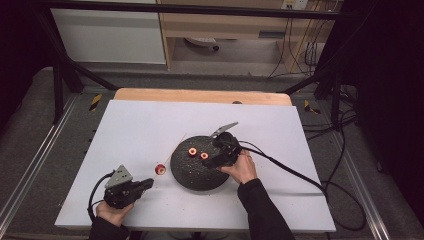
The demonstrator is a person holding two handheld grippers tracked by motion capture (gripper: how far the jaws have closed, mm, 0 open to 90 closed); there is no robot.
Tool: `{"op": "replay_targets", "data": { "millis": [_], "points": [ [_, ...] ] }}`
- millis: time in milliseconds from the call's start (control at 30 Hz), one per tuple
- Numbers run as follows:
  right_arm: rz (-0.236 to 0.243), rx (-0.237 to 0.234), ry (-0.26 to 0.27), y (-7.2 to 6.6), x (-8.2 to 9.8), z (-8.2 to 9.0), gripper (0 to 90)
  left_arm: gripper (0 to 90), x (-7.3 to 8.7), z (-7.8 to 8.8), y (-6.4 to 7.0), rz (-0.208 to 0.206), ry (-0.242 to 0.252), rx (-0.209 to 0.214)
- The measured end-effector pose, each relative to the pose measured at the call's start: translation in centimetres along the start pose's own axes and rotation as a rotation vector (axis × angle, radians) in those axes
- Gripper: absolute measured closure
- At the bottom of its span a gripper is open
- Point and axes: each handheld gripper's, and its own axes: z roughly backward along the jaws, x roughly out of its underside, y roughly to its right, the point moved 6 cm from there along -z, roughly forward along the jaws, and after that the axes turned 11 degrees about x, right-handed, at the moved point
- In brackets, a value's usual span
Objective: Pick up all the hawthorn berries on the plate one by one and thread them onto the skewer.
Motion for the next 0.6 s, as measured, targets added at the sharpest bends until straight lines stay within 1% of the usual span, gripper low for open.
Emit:
{"op": "replay_targets", "data": {
  "millis": [67, 200, 267, 367, 500, 567, 600],
  "points": [
    [0.006, -0.001, -0.012, -0.1, -0.4, -0.4, 11.3, 87.5, 0.0, 0.1, 0.0, -0.001, 0.003, 0.0],
    [0.0, -0.003, -0.05, -0.1, -0.9, -1.3, 13.8, 87.5, 0.1, 0.0, -0.1, -0.002, -0.001, -0.001],
    [0.003, -0.011, -0.056, -0.1, -1.1, -1.7, 15.8, 87.4, 0.1, 0.0, -0.1, 0.0, -0.002, -0.003],
    [-0.007, -0.01, -0.085, 0.1, -1.1, -2.3, 18.1, 87.4, 0.2, 0.0, -0.1, -0.005, -0.005, -0.003],
    [-0.016, -0.003, -0.11, 0.5, -1.0, -3.0, 22.2, 87.4, 0.2, 0.0, -0.1, -0.005, -0.005, -0.003],
    [-0.015, -0.002, -0.114, 0.5, -0.9, -3.3, 25.2, 87.4, 0.2, 0.0, -0.1, -0.006, -0.005, -0.004],
    [-0.024, 0.0, -0.111, 0.5, -1.0, -3.4, 26.4, 87.5, 0.2, 0.0, -0.1, -0.007, -0.005, -0.004]
  ]
}}
